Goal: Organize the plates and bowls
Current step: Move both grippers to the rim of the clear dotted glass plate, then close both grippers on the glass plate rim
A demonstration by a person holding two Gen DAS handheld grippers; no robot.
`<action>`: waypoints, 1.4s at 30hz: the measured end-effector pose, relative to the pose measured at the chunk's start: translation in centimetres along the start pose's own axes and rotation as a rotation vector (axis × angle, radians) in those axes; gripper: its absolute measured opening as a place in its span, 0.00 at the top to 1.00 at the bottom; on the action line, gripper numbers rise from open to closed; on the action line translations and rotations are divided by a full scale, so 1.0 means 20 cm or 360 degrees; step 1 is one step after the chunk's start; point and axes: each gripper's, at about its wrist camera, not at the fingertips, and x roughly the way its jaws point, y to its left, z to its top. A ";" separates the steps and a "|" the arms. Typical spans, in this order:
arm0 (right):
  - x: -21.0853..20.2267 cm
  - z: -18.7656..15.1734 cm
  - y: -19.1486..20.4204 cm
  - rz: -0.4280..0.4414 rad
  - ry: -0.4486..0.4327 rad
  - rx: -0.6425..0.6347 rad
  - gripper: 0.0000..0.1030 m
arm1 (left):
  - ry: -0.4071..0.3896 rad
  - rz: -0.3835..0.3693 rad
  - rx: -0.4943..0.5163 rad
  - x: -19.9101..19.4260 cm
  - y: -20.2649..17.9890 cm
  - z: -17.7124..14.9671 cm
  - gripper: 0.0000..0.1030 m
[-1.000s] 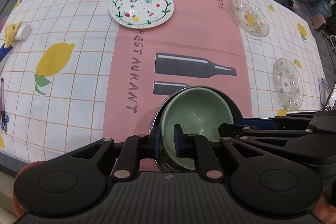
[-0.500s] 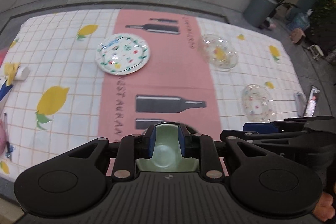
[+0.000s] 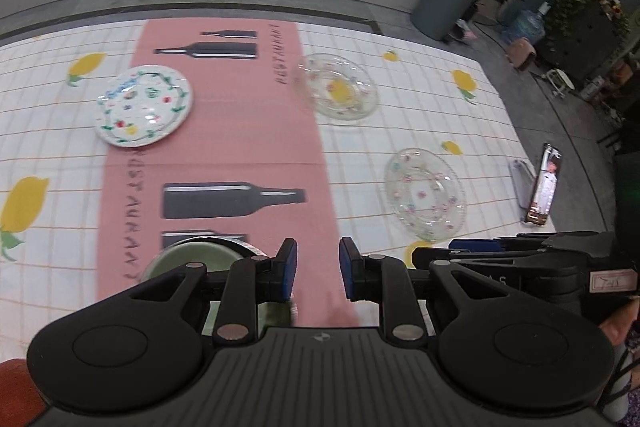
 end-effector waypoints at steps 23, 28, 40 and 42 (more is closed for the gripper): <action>0.20 0.11 -0.87 -0.0079 -0.0033 0.0624 0.67 | -0.0067 -0.0163 -0.0258 0.63 -0.32 0.05 0.74; 0.31 0.16 -0.96 -0.0014 -0.0029 0.0746 0.75 | -0.0076 -0.0180 -0.0466 0.83 -0.29 0.04 0.74; 0.49 0.22 -1.13 0.0002 -0.0023 0.0732 0.82 | -0.0066 -0.0126 -0.0472 1.02 -0.28 0.08 0.74; 0.49 0.22 -1.14 0.0039 -0.0032 0.0742 0.84 | -0.0064 -0.0117 -0.0452 1.04 -0.29 0.08 0.78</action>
